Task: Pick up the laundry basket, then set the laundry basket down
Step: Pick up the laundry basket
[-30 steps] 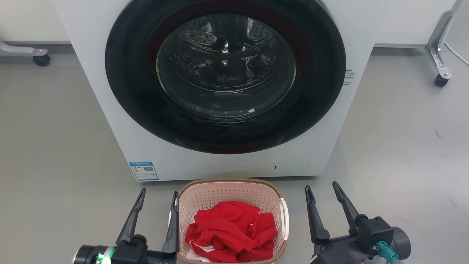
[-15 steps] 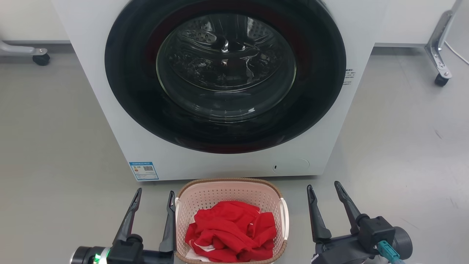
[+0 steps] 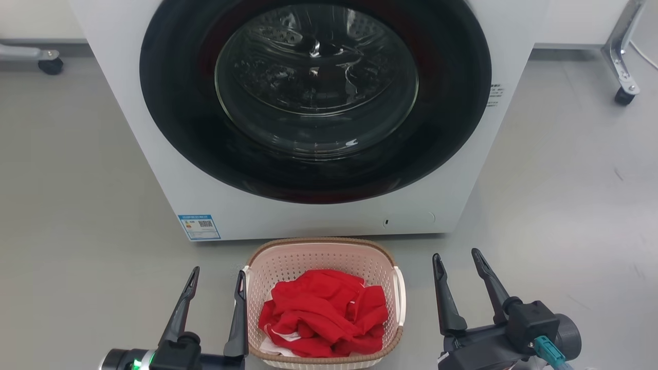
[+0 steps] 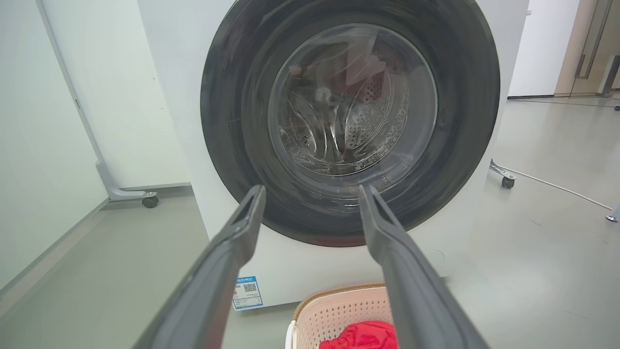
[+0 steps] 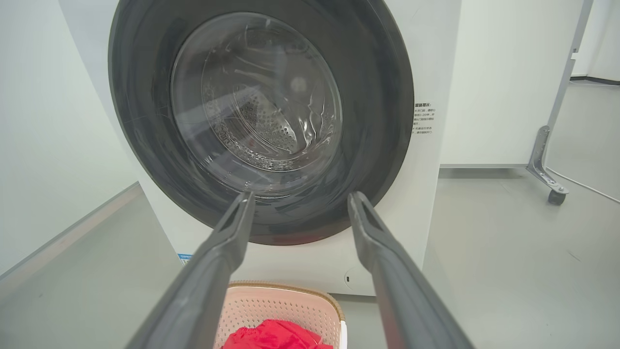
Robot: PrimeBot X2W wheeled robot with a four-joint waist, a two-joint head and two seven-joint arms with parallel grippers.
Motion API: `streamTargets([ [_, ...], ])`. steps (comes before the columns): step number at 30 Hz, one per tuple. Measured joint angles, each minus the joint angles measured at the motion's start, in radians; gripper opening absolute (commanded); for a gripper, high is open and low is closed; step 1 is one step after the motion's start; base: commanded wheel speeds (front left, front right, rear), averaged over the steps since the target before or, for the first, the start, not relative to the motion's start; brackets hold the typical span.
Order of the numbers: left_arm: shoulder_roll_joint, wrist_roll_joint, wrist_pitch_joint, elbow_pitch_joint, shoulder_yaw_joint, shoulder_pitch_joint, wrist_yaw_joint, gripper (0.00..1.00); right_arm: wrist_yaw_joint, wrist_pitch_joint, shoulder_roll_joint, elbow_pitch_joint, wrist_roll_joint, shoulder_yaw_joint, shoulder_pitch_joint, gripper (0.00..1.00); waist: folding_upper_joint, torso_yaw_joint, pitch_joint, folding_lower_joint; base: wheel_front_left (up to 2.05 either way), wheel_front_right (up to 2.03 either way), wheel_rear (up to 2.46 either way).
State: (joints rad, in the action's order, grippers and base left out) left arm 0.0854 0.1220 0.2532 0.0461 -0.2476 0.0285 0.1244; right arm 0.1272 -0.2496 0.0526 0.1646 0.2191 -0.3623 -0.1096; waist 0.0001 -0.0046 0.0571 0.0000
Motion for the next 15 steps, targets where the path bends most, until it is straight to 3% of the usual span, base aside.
streamTargets([
  [7,0.0,0.0,0.0,-0.016,0.008,-0.023,0.0,1.0,0.0,-0.003,0.0,-0.023,-0.004,0.017,-0.009,1.0,0.0,0.0,0.054,0.0,0.0,0.0,0.0],
  [15,0.0,0.006,0.001,0.003,0.012,-0.152,-0.029,1.0,-0.006,-0.004,0.0,-0.013,0.0,0.065,-0.128,1.0,0.0,0.001,0.162,0.0001,0.0,0.0,0.0],
])
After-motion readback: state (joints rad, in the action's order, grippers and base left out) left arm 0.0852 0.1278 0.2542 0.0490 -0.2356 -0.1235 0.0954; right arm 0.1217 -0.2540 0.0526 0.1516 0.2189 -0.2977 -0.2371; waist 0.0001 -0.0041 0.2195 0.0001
